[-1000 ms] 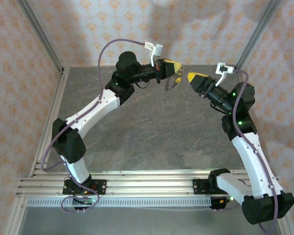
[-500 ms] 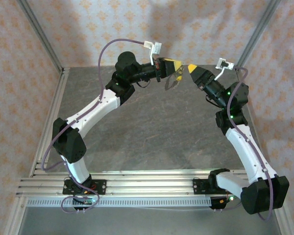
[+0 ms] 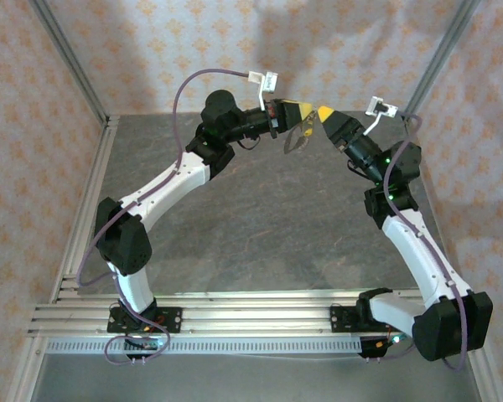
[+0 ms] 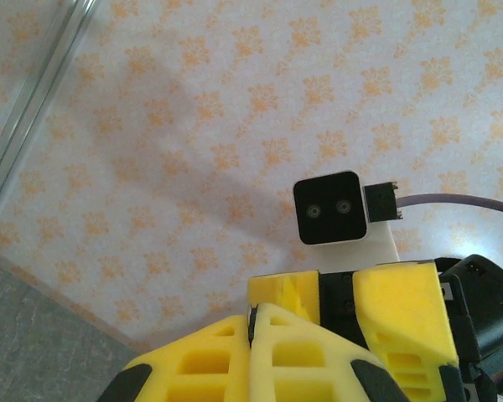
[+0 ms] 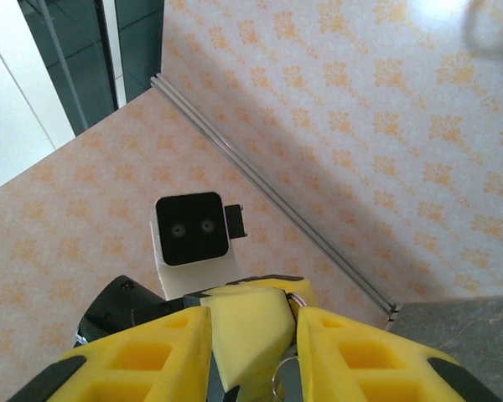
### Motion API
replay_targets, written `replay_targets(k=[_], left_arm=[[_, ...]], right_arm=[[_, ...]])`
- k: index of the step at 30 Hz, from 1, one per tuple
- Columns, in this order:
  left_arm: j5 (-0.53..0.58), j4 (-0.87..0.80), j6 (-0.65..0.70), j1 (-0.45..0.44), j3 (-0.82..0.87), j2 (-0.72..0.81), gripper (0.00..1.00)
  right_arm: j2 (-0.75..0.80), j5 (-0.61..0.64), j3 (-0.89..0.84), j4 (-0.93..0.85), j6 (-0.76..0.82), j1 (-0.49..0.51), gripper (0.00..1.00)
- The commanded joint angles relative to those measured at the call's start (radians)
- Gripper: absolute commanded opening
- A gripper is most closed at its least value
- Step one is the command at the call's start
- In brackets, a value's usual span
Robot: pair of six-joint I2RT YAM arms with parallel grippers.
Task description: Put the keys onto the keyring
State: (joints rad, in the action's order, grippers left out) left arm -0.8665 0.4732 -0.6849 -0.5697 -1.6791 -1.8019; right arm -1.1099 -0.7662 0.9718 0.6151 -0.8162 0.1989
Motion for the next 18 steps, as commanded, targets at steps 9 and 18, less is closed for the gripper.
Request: replay_targets(k=[9,18], left_arm=[[0.015,0.091,-0.022,-0.005,-0.012,0.003,0.00],[0.014,0.105,-0.033,-0.006,-0.010,0.001,0.00]], right_arm=[[-0.015,0.004,-0.006,0.052,0.009,0.013,0.34],[-0.044,0.008,0.020,0.054,0.021,0.040,0.32]])
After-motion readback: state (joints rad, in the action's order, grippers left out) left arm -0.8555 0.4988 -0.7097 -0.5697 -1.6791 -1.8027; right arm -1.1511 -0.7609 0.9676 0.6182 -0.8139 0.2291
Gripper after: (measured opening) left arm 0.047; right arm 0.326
